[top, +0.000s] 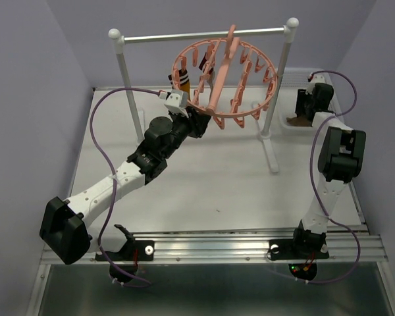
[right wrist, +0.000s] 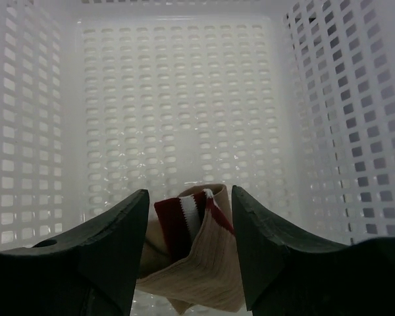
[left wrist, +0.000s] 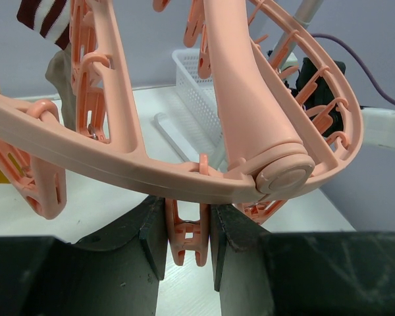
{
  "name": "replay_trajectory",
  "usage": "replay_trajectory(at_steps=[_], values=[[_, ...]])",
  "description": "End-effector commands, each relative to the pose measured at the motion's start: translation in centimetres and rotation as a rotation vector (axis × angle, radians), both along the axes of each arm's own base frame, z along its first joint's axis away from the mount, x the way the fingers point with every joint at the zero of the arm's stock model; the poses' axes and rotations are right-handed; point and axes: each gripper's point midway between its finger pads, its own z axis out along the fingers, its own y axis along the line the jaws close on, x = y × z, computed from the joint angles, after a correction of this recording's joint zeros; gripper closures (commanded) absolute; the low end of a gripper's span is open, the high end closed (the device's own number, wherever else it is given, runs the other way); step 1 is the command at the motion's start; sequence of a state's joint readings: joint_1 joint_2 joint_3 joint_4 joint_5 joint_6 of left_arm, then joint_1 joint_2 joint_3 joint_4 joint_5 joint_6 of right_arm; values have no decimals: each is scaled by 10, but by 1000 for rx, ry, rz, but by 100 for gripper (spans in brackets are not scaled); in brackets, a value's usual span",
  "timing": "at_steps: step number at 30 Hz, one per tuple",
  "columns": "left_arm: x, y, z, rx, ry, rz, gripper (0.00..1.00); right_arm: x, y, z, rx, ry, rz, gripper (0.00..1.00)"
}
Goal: Clip the socks to the hanger
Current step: Adjust the sock in the bin, then pick up the sock from the bin.
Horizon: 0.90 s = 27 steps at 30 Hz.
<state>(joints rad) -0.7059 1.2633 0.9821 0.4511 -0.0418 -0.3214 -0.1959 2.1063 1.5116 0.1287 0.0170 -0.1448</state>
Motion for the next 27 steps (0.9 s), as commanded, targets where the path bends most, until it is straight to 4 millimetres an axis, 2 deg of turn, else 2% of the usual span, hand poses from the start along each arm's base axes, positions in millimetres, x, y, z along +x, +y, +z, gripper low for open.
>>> replay_trajectory(at_steps=[1,4,8,13,16,20,21,24,25,27], values=[[0,4,43,-57,-100,19,100,3,-6,6,-71,54,26,41],[-1,5,44,-58,-101,21,100,-7,-13,-6,-108,133,13,41],[-1,5,41,-53,-97,22,100,-17,-11,-23,-104,222,32,39],[1,3,41,-48,-99,17,100,-20,-2,-31,-62,237,63,37],[2,2,41,-47,-100,17,100,-22,-1,-35,-51,246,58,40],[2,2,40,-48,-97,19,100,-23,-5,-36,-55,249,28,54],[2,1,41,-50,-96,19,100,-24,-6,-36,-57,250,18,68],[3,2,41,-48,-97,26,100,-21,-11,-28,-62,234,-14,91],[3,2,42,-50,-97,26,100,-21,-11,-26,-58,228,-16,94],[4,2,42,-51,-96,28,100,-16,-9,-9,-39,183,-26,99]])
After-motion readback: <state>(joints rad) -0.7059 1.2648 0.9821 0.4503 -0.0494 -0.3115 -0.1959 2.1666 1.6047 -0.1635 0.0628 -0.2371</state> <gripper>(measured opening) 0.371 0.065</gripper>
